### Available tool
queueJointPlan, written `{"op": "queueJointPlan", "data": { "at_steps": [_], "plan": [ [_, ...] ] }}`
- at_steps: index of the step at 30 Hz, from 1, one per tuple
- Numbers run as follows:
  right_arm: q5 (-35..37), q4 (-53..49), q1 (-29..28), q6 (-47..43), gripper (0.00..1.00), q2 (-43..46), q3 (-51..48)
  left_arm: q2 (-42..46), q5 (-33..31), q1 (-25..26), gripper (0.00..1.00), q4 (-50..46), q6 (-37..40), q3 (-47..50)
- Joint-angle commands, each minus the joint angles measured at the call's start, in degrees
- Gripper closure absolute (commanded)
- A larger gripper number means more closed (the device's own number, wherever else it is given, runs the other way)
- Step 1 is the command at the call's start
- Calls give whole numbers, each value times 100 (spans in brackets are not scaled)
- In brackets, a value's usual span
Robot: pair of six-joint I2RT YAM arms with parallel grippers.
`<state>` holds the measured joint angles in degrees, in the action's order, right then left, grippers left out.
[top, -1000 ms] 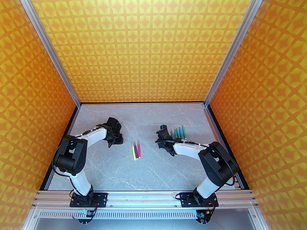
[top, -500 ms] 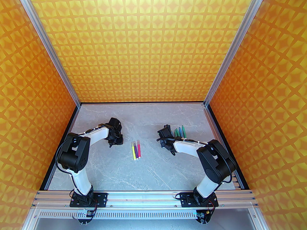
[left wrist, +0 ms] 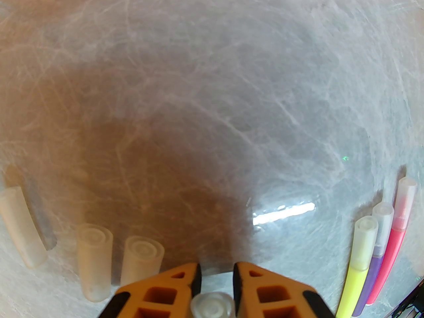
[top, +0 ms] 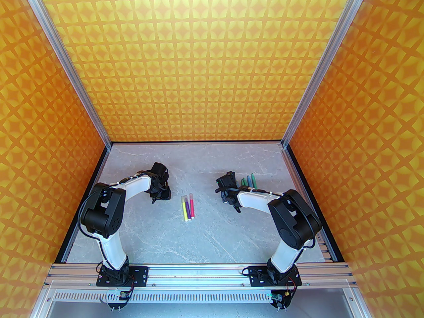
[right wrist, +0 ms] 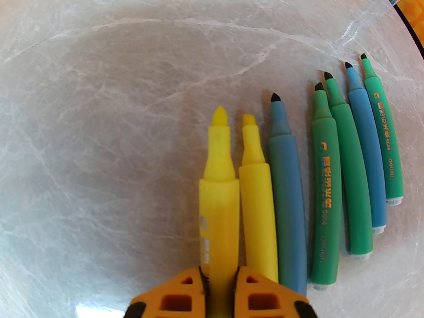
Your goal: Open the pen caps
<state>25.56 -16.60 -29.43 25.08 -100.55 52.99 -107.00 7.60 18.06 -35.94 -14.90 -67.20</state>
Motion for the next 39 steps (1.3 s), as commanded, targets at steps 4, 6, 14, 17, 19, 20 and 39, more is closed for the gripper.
{"op": "queueJointPlan", "data": {
  "at_steps": [4, 6, 14, 17, 19, 20, 39],
  "plan": [
    [124, -282, 42, 66, 89, -123, 114, -196, -170, 47, 73, -76, 77, -125],
    [116, -311, 42, 59, 88, -114, 137, -191, -171, 54, 72, -75, 75, -127],
    [76, -407, 42, -12, 75, 110, 151, -11, -170, 66, 70, -87, 110, -97],
    [29, -415, 36, -117, 74, 239, 126, 94, -166, 67, 69, -100, 120, -61],
    [-64, -437, 39, -188, 72, 354, 113, 210, -168, 63, 69, -80, 118, -31],
    [-142, -429, 42, -228, 71, 423, 101, 271, -170, 66, 68, -77, 120, -17],
    [-2382, -211, -247, 68, 55, 1164, 80, 2086, -50, 66, 26, 1546, 410, 1308]
  ]
}}
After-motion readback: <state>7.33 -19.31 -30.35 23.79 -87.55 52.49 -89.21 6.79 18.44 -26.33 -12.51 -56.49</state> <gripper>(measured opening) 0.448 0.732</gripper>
